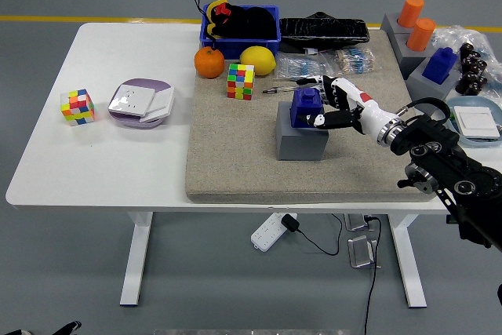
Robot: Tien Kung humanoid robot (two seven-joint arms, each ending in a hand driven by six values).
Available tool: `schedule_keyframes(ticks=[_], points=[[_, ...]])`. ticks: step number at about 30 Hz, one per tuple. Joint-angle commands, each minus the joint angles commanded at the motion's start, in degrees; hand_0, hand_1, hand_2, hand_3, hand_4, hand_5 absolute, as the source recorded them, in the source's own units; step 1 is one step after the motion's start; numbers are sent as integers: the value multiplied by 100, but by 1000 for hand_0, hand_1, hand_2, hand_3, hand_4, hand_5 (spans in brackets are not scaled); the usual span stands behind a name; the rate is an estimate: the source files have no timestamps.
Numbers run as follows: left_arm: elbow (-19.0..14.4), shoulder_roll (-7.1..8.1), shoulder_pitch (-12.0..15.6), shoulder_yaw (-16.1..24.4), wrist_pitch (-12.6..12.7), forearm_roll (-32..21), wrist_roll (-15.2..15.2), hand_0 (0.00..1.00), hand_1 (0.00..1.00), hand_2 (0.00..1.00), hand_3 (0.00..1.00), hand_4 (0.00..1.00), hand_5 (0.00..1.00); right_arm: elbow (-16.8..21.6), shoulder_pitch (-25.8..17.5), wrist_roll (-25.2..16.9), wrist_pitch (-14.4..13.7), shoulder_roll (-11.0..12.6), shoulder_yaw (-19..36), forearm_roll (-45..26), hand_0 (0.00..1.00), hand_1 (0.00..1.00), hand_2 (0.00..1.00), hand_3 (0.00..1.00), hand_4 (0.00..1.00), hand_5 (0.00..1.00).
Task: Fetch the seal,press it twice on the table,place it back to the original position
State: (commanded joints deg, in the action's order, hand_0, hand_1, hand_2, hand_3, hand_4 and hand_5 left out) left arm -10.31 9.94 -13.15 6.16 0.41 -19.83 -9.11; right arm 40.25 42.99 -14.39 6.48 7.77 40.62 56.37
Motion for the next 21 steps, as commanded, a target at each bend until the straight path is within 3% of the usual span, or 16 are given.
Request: schedule_keyframes(ticks=[1, 6, 7, 21], points=[[0, 0, -1, -38, -6, -39, 8, 809, 789, 763, 801, 686, 427, 3, -6, -1, -6, -1, -6, -5, 610, 495, 515, 599, 772, 2], [0, 0, -3, 100, -2, 88, -10, 809, 789, 763, 801, 686, 427, 33, -36, -22, -70, -2, -50, -41, 610, 495, 515, 599, 772, 2], [0, -1, -2, 120, -3, 107, -14, 809, 788, 764, 801, 687, 425, 49, -43, -33, -91, -1, -53, -53, 503, 379, 395, 394, 719, 2], [0, -3, 9, 222, -3, 195, -23, 809, 789, 765, 802, 690, 422, 566, -41, -83, -336, 89, 32, -30, 455, 321, 344, 338, 657, 2]])
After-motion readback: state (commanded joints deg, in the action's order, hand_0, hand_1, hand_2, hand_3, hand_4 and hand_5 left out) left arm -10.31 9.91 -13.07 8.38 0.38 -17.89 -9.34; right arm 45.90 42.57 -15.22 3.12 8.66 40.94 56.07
